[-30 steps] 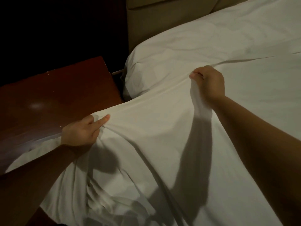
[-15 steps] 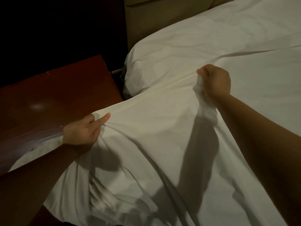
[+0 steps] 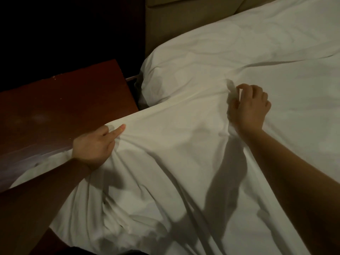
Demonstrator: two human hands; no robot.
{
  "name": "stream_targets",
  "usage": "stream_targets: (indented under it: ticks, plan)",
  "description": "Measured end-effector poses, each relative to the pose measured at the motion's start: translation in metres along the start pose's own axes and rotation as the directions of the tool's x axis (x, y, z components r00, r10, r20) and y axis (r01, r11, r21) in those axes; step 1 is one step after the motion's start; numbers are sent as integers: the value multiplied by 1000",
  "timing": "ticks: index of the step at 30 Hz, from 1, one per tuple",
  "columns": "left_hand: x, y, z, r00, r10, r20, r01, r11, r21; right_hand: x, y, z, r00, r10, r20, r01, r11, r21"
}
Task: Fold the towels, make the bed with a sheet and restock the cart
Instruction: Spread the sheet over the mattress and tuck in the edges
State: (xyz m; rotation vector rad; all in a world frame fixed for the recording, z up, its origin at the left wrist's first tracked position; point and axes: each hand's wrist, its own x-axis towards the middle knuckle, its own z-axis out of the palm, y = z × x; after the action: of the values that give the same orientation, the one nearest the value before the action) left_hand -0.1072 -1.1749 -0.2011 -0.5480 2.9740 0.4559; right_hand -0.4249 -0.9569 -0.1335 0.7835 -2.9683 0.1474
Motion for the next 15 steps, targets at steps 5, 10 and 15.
stream_targets:
  ticks: [5,10,15]
  plan:
    - [0,1,-2,1000,0,-11,0,1000,26,-25,-16,5,998,-49,31,48,998,38]
    - [-5,-3,-5,999,14,-30,-13,1000,20,-30,-28,12,989,-24,147,8,995,104]
    - [-8,-4,-6,1000,8,-23,-8,1000,4,-30,-23,15,989,29,143,-54,983,174]
